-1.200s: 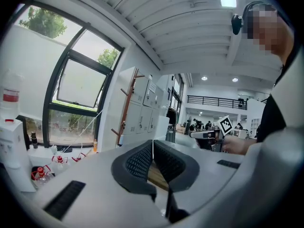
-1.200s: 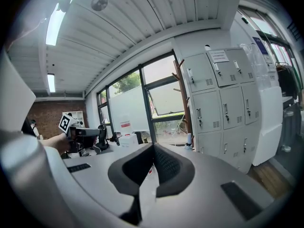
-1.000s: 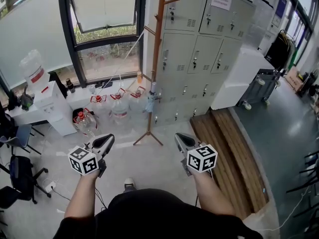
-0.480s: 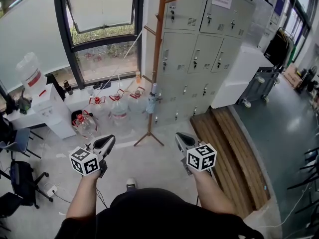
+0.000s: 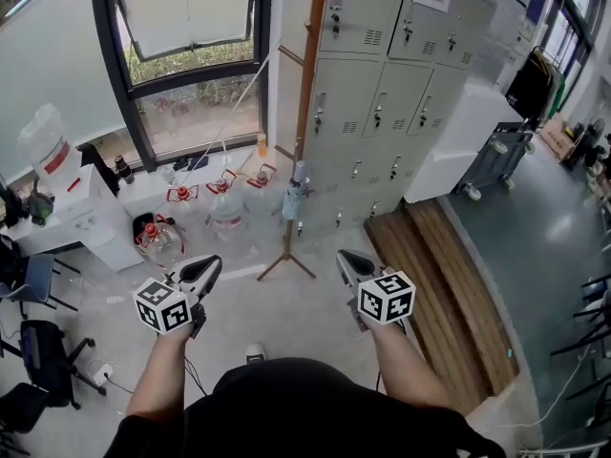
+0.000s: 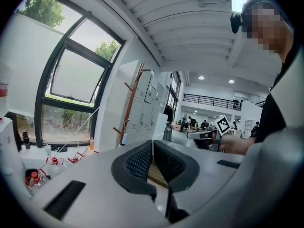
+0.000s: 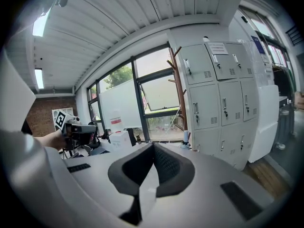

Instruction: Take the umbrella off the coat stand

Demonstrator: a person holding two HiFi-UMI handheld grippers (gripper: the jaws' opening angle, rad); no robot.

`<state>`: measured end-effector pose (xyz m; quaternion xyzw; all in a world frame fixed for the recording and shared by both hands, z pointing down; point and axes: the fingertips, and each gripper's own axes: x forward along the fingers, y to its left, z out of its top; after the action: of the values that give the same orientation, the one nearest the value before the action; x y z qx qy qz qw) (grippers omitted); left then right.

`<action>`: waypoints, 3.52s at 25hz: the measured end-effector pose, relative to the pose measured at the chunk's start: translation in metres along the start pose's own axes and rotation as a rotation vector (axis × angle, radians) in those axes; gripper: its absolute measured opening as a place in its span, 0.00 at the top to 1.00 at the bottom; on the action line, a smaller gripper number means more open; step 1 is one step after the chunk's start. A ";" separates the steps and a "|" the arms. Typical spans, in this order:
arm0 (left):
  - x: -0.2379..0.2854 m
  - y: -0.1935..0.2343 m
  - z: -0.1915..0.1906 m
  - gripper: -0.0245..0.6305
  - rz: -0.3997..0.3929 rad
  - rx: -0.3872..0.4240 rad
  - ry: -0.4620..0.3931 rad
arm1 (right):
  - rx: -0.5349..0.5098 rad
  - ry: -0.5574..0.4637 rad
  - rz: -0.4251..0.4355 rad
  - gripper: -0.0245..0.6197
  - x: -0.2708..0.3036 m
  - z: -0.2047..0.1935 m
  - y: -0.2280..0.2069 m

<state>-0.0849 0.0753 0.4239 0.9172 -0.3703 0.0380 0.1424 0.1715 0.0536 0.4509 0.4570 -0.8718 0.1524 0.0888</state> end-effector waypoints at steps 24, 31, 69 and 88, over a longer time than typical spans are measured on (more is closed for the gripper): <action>0.038 0.115 0.026 0.92 -0.059 -0.014 0.039 | 0.020 0.046 -0.052 0.94 0.109 0.020 -0.006; 0.040 0.141 0.034 0.92 -0.076 -0.018 0.042 | 0.016 0.060 -0.064 0.94 0.132 0.028 0.001; 0.067 0.240 0.054 0.92 -0.197 -0.007 0.067 | 0.029 0.070 -0.153 0.94 0.229 0.048 0.007; 0.060 0.226 0.054 0.92 -0.212 0.000 0.056 | 0.015 0.051 -0.174 0.94 0.217 0.055 0.007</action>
<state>-0.1995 -0.1356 0.4354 0.9498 -0.2669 0.0481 0.1558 0.0422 -0.1289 0.4615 0.5276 -0.8252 0.1619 0.1203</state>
